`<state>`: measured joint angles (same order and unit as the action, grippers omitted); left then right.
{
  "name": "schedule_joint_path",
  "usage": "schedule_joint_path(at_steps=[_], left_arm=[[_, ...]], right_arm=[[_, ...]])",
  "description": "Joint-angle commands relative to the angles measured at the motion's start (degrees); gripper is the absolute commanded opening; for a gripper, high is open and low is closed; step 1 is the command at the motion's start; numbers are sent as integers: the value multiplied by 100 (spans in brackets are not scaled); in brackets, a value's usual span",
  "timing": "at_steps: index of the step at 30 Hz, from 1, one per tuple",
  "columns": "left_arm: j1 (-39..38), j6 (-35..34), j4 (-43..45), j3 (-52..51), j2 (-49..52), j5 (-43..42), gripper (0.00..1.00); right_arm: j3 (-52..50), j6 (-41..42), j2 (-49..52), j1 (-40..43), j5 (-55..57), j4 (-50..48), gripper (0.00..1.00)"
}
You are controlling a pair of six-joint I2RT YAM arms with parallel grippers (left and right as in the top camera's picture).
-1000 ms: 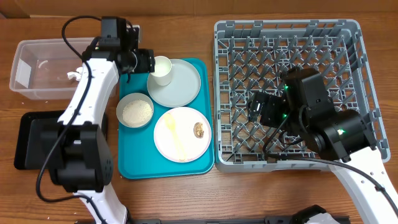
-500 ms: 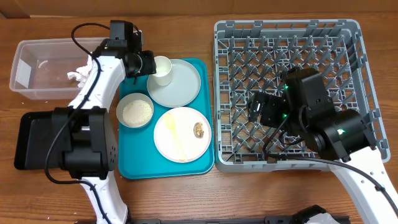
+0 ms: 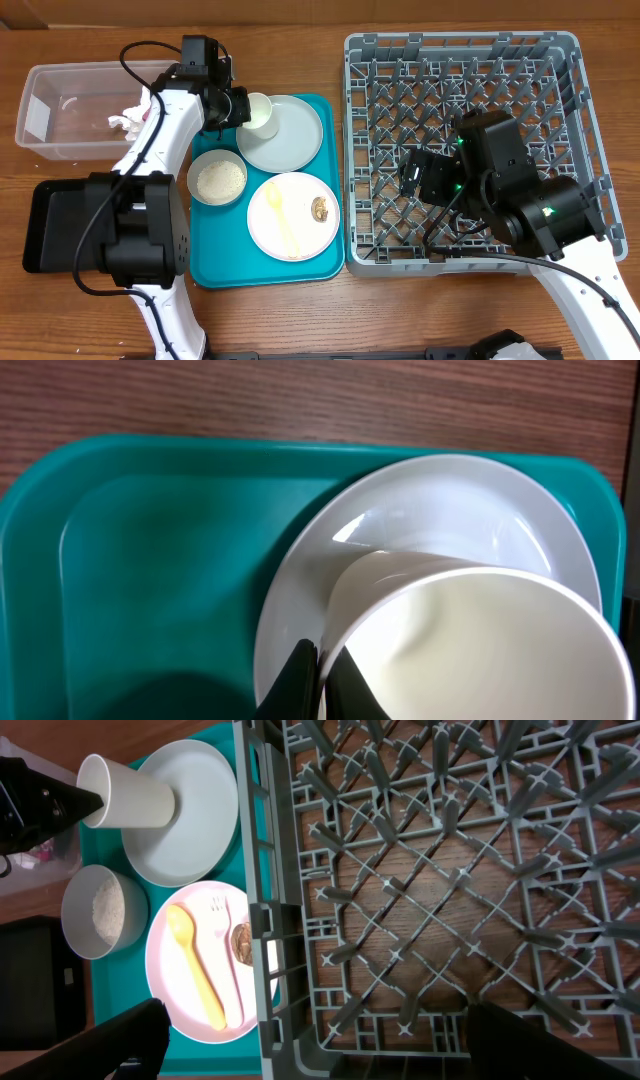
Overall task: Sort waste into correct bins and load items into the dishwasher rack
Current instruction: 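Lift the cup and hand it from the left gripper to the right gripper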
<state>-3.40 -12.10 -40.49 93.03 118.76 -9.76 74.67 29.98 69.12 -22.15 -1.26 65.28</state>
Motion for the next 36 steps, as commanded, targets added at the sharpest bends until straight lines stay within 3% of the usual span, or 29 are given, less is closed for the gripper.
schedule_joint_path(at_steps=[1,7,13,21,29,36], left_arm=[[-42,-9,-52,136,63,-17,4],[-50,122,-745,658,-323,-205,4],[-48,448,-1746,1054,-1241,-1423,4],[52,831,-2267,1054,-2627,-2909,4],[155,826,-2317,1054,-3047,-4570,4],[162,831,-2286,1054,-3042,-5574,4]], right_arm=[[116,26,-22,11,57,-20,98],[116,24,-24,11,55,-87,98],[116,-111,-24,11,-247,-251,98],[116,-1150,-24,11,-2632,-988,98],[116,-2312,-22,11,-5156,-2269,98],[116,-2461,-24,11,-5528,-2933,97]])
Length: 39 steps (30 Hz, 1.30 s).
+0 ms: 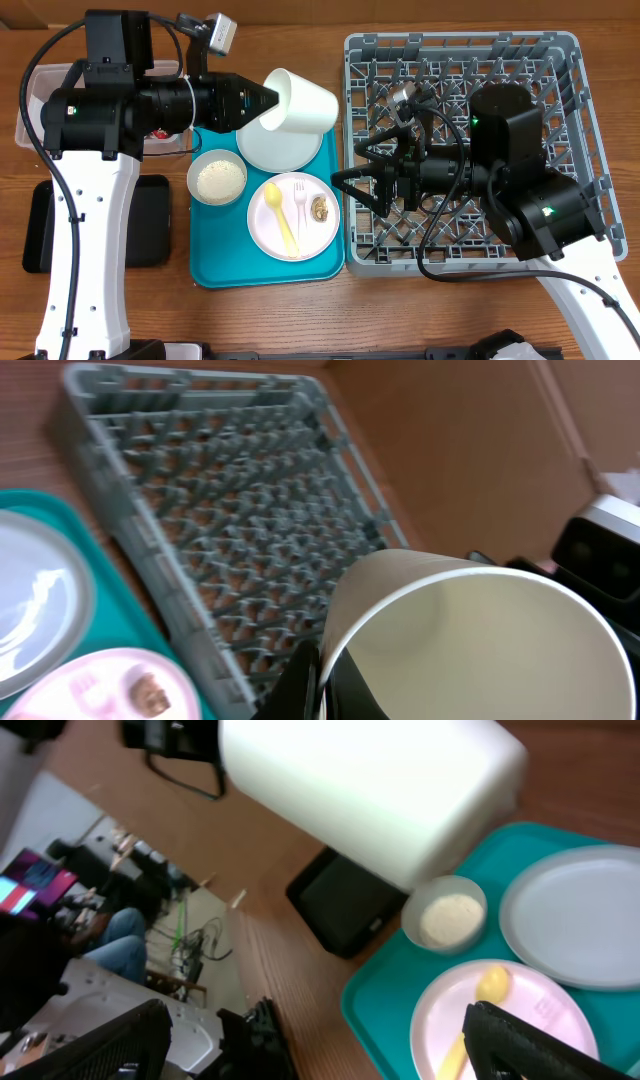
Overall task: Sort waste into correct bins and load items into the dishwasher rack
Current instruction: 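Lift the cup and hand it from the left gripper to the right gripper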
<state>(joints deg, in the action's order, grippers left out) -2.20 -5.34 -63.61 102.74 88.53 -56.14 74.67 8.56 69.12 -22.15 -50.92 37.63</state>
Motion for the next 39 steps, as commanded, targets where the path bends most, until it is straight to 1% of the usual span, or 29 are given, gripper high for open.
schedule_joint_path(at_steps=[1,6,10,13,15,19,23,29,31,34,36,39], left_arm=[[42,155,48,83,-20,-1069,4],[42,151,319,83,-20,-1899,4],[42,59,479,83,-22,-2271,4],[42,-11,518,83,-22,-2518,4],[59,-81,566,83,-22,-2535,4],[162,-111,599,83,-22,-2540,4],[142,-114,570,83,-22,-2715,4],[-59,-107,549,83,-22,-2717,4],[-247,-109,546,83,-22,-2441,4],[-431,-109,555,83,-22,-2256,4],[-531,-109,573,83,-22,-2190,4],[-623,-116,579,83,-20,-2013,4]], right_arm=[[116,-380,-22,11,-658,-310,97],[116,-411,-24,11,-1220,-1165,94],[116,-407,-22,13,-1213,-1733,92],[116,-247,-24,13,-944,-1851,92],[116,-98,-22,31,-710,-1775,92],[116,-61,-22,142,-678,-1757,92],[116,76,-22,280,-658,-2236,92],[116,175,-11,275,-859,-2715,91],[116,175,-7,278,-898,-2791,88],[116,175,0,278,-903,-2830,88],[116,175,0,278,-925,-2839,90],[116,177,0,278,-946,-2837,89]])
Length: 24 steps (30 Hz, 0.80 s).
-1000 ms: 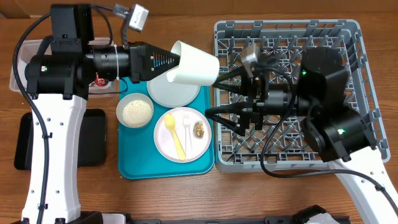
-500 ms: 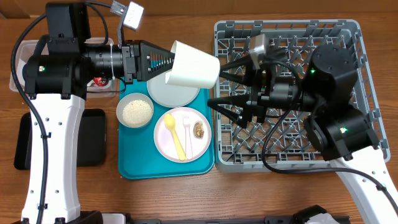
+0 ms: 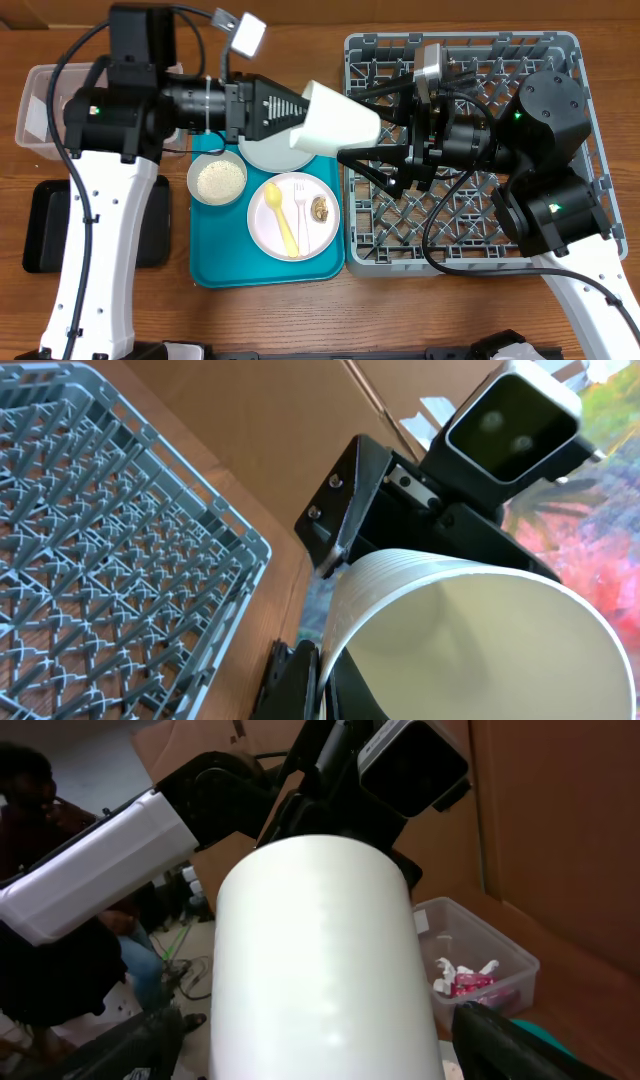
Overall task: Sort waste into correct bins and load items into the dishwasher rack
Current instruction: 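Lift the cup and hand it from the left gripper to the right gripper, then place the white cup upside down in the rack with the right gripper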
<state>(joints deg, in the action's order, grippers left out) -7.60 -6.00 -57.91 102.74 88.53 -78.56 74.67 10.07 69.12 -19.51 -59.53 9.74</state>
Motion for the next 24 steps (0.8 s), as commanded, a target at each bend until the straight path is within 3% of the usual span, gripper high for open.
schedule_joint_path(at_steps=[1,6,15,16,17,18,19,24], left_arm=[[-85,-46,9,83,-20,273,4],[-76,-48,85,83,-20,297,4],[-74,-382,538,83,-22,358,5],[-68,-444,575,83,-22,363,16],[-57,-525,599,85,-22,358,32],[-35,-619,603,94,-22,356,54],[-2,-691,610,94,-22,321,68],[463,-691,608,94,-103,96,76]], right_arm=[[116,26,0,13,-114,-48,87],[116,166,0,13,-227,-46,71],[116,238,0,15,-203,151,64],[116,236,0,15,-203,151,64],[116,236,0,15,-201,151,64],[116,238,0,15,-186,155,64],[114,240,0,31,-149,184,63],[116,188,0,219,514,846,61]])
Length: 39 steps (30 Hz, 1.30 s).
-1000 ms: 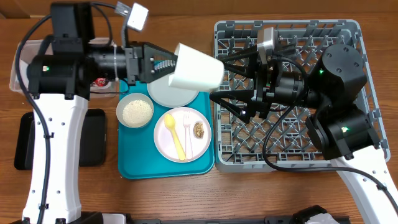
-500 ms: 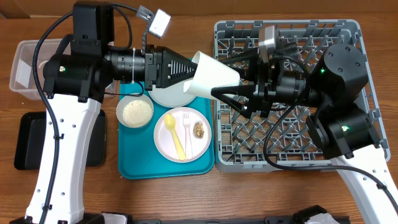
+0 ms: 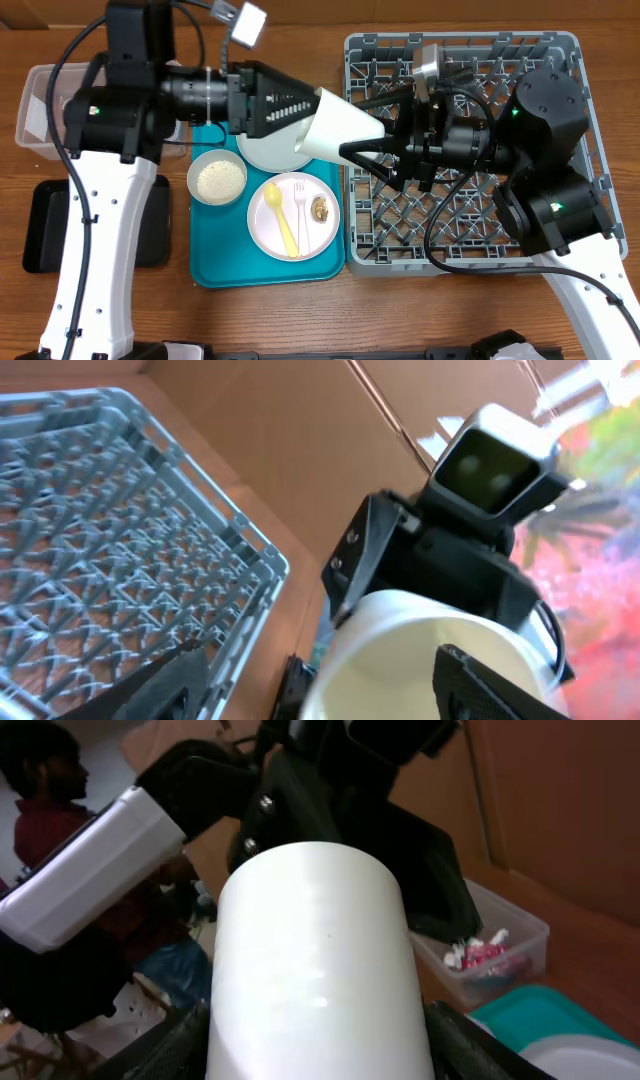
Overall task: Sort waste into correct bins and load items into the dishwasher rack
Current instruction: 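Place the white cup upside down in the rack with the right gripper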
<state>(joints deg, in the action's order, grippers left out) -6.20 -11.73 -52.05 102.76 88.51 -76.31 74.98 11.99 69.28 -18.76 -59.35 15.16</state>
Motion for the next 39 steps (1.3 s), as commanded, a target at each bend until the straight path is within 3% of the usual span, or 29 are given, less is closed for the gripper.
schedule_joint_path(at_steps=[1,6,13,20,29,39], left_arm=[[422,-116,24,92,-138,-120,76],[1012,-114,-24,92,-514,264,79],[1176,79,-492,92,-1346,2380,85],[1176,175,-1176,92,-1867,4072,91],[1176,295,-1502,90,-1729,4216,93],[1176,317,-1657,90,-1652,4072,94]], right_arm=[[85,-22,-17,201,739,505,61],[85,-15,-52,595,2083,1563,56],[85,28,-262,1145,4249,3335,55],[85,203,-402,1768,5289,5031,55],[83,610,-262,2514,6076,6526,55],[83,629,833,2559,6190,6417,55]])
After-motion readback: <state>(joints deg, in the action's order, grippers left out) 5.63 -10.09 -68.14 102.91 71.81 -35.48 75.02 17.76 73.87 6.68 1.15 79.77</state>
